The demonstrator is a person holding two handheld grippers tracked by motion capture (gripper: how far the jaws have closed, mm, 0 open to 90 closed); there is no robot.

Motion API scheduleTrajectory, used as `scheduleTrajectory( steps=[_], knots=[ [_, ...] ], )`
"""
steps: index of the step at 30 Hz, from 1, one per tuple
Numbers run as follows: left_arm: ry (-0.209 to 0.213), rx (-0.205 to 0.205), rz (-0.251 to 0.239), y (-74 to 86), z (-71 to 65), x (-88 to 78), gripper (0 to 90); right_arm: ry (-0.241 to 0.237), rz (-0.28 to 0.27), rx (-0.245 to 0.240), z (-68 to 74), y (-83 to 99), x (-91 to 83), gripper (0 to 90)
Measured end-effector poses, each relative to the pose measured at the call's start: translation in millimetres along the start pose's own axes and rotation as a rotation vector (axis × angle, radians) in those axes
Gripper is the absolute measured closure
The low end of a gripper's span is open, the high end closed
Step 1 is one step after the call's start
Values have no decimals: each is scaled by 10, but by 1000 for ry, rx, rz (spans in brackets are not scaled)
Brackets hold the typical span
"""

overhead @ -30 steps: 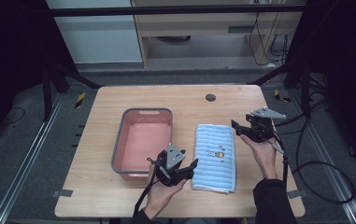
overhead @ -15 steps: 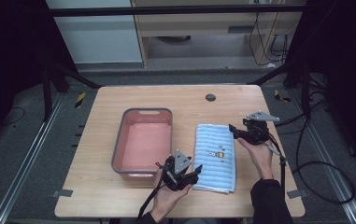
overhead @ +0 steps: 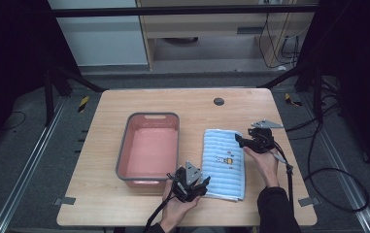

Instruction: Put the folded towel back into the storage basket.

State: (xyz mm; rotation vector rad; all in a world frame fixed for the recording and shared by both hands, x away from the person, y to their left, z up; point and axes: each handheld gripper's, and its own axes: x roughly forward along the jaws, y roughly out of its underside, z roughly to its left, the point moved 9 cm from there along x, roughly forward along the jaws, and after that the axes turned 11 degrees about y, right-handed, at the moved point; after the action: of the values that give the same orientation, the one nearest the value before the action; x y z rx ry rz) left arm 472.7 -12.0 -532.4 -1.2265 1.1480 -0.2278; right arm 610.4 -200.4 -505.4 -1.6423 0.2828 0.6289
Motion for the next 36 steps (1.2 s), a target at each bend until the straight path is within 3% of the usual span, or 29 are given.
scheduleTrajectory(
  steps=[12,18,23,31,36],
  knots=[
    [11,-18,52,187,15,134,517,4,78,-14,81,184,188,412],
    [9,-20,53,201,17,150,519,18,107,1,53,304,264,429],
    [7,-21,62,223,16,177,518,25,122,-25,72,360,298,452],
    [18,-31,67,241,8,191,556,1,135,0,114,406,348,493],
    [44,-78,60,246,4,203,596,-5,135,6,133,419,356,538]
  ],
)
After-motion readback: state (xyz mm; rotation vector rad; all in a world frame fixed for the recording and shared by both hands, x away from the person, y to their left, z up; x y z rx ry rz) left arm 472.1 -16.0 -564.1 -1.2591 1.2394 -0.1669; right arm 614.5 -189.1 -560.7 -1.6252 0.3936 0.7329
